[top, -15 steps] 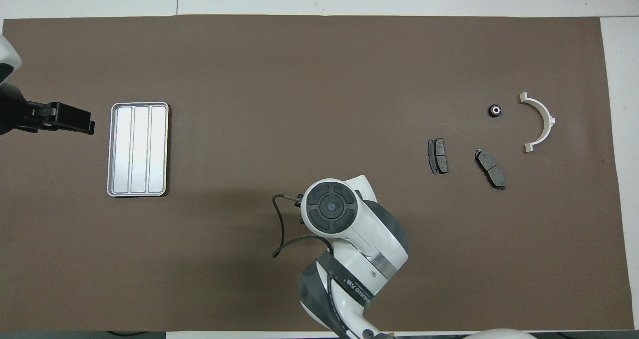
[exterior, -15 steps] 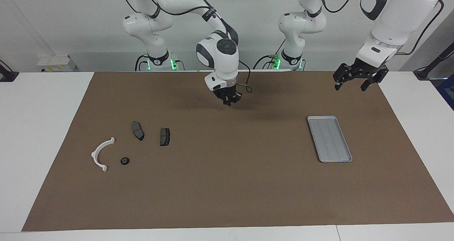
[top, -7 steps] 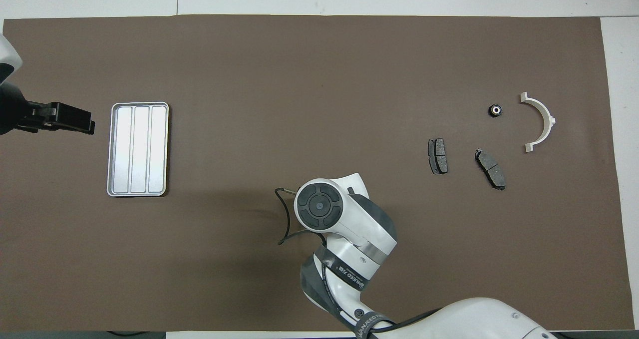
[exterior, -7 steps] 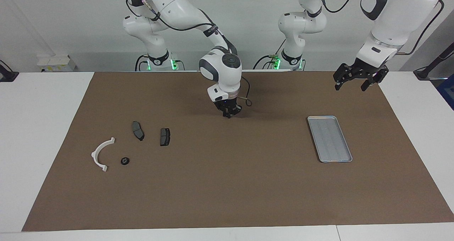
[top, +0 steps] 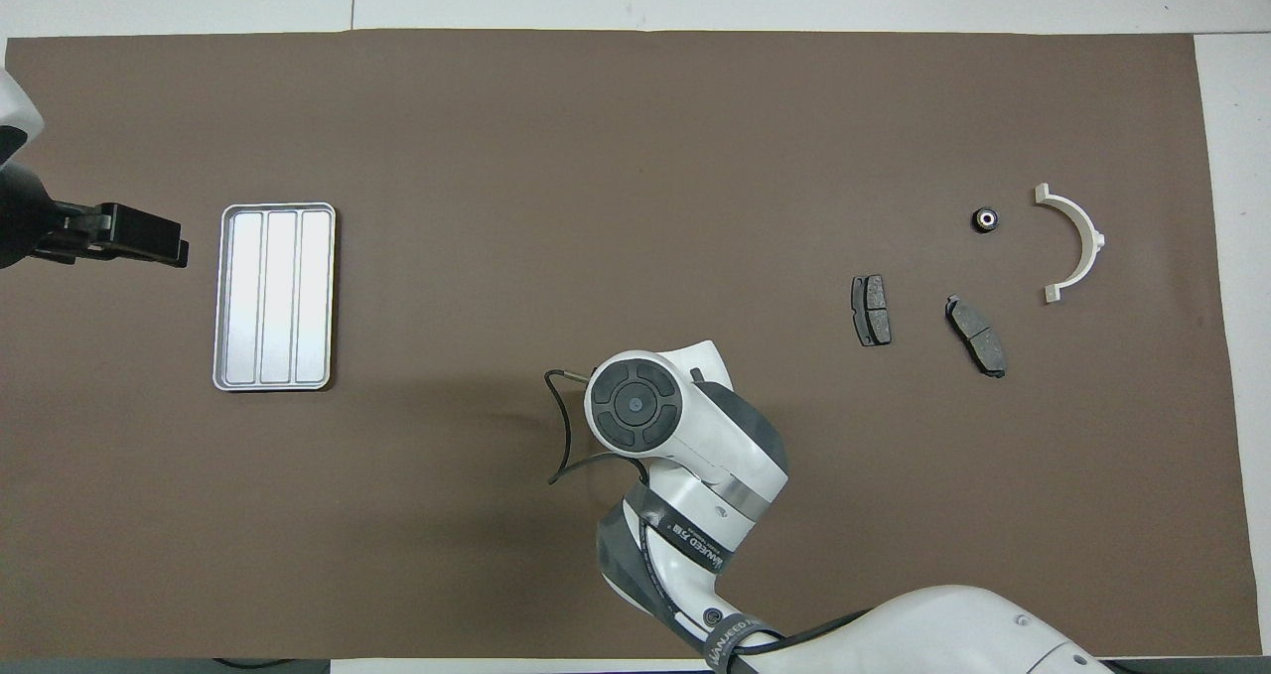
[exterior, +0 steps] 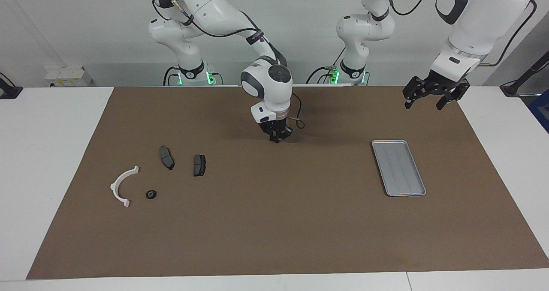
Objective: Pick bearing gear from pile to tray
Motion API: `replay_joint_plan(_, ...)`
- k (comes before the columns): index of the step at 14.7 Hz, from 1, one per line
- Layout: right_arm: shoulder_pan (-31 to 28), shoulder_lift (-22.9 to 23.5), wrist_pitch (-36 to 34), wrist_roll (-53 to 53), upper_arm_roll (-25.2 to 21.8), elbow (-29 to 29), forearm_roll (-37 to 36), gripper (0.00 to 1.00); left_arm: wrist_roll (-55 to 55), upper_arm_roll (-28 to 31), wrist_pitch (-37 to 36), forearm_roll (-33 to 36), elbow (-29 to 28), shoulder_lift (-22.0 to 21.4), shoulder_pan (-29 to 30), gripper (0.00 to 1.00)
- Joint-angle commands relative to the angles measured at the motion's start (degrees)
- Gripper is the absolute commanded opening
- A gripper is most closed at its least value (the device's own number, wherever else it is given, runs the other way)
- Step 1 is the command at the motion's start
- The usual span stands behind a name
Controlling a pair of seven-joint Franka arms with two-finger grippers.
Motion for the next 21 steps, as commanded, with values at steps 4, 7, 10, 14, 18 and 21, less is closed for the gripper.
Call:
replay_joint_plan(4,-0.6,1.5,-0.4,2.4,0.2,1.6,-1.8,1.00,-0.3,0.1,0.0,-0.2,-1.1,-1.1,-0.2,1.00)
replay_joint_plan(7,-0.7,1.4,-4.0,2.4,0.2,4.3,-1.8,1.00,-0.3,0.1,0.0,-0.2,-1.1,-1.1,-0.2,1.00)
replay_joint_plan(10,-1.7,0.5,-11.2,2.0,0.4,9.6,-1.5,1.00,-0.3,0.2,-0.1,-0.2,-1.1,-1.1,-0.2,1.00)
replay_joint_plan(14,-2.3,-2.4,-19.2,1.0,0.5,15.2,-1.0,1.00,-0.3,0.1,0.0,-0.3,-1.1,-1.1,-0.2,1.00)
replay_joint_plan(18,-4.4,-5.7,-25.0,-3.8,0.5,18.8,0.2,1.00,-0.3,0.1,-0.1,-0.2,-1.1,-1.1,-0.2,1.00)
replay_joint_plan(21,-8.9,-10.1,-28.0,-14.5,0.5,18.9,4.6,1.00,-0.3,0.1,0.0,-0.3,-1.1,-1.1,-0.2,1.00)
